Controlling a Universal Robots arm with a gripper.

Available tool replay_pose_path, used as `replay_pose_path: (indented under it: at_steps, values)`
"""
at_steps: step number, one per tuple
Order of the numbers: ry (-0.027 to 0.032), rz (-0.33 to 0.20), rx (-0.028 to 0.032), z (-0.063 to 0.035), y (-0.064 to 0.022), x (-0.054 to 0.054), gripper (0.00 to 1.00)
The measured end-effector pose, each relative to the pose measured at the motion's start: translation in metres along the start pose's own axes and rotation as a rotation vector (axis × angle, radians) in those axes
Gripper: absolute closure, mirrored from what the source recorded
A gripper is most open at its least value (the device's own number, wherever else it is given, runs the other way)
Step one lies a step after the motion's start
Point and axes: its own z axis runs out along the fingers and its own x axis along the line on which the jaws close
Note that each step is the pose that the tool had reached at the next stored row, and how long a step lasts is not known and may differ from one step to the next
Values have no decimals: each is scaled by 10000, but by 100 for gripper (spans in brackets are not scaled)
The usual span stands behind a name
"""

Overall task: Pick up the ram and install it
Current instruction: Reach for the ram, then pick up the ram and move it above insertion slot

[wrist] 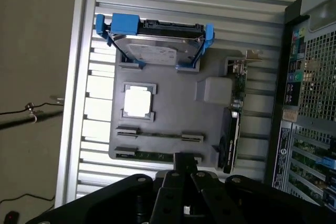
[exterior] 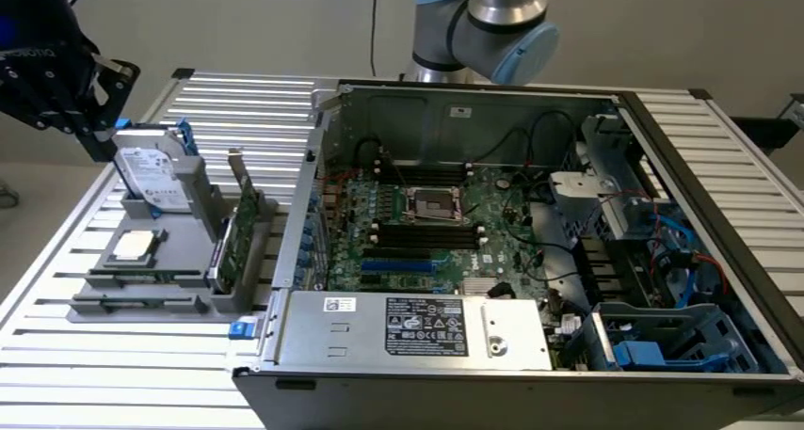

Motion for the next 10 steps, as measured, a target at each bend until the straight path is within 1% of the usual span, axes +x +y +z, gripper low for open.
replay_pose_path:
  at_steps: [10]
  values:
    - [1, -22, 0, 0, 0, 0, 89]
